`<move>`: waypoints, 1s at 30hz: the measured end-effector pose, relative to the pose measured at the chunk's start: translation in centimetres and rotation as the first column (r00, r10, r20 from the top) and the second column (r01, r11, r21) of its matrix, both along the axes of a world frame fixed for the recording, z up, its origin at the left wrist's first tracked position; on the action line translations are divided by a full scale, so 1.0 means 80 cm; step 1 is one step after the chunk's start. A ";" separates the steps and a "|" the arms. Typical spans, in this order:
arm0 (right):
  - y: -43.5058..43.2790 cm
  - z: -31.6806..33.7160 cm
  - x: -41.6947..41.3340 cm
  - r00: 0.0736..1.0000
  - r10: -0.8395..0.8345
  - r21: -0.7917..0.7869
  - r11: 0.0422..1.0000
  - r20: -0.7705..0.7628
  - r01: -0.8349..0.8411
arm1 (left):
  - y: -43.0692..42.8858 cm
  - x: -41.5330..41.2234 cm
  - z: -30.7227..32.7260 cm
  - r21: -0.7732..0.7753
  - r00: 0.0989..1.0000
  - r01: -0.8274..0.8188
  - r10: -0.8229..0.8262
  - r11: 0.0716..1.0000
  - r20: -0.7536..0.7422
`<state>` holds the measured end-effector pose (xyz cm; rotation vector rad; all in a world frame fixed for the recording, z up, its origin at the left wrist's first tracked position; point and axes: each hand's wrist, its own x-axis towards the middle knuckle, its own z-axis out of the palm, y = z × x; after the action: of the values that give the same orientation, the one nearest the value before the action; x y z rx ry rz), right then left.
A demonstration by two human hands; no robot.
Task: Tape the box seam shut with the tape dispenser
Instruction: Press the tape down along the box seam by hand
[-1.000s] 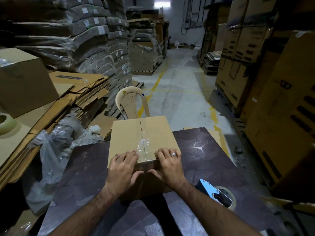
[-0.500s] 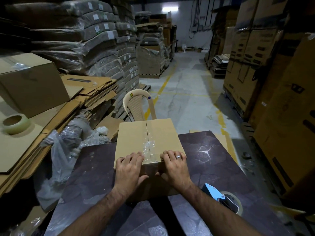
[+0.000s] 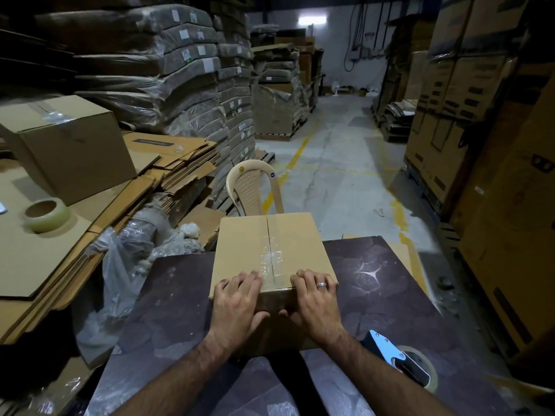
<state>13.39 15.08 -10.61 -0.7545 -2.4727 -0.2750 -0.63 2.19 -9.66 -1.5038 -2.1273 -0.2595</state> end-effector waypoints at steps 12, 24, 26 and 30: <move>0.011 0.003 -0.001 0.995 0.060 0.072 0.996 -0.079 -0.055 | 0.002 -0.007 -0.008 0.129 0.999 0.037 -0.038 0.991 -0.001; 0.007 0.004 -0.007 0.976 0.059 0.027 0.998 -0.210 -0.054 | 0.006 -0.007 -0.006 0.233 0.998 0.065 -0.067 0.970 0.000; 0.008 0.006 -0.008 0.971 0.063 0.021 0.998 -0.232 -0.060 | 0.007 -0.010 -0.007 0.234 0.997 0.069 -0.074 0.970 0.014; 0.007 0.004 -0.009 0.965 0.044 0.006 0.999 -0.257 -0.044 | 0.005 -0.013 -0.012 0.231 0.994 0.097 -0.106 0.968 0.025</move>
<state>12.68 15.65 -10.25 -0.6880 -2.2401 -0.1498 -1.69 2.58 -10.63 -1.4825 -1.9737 -0.5546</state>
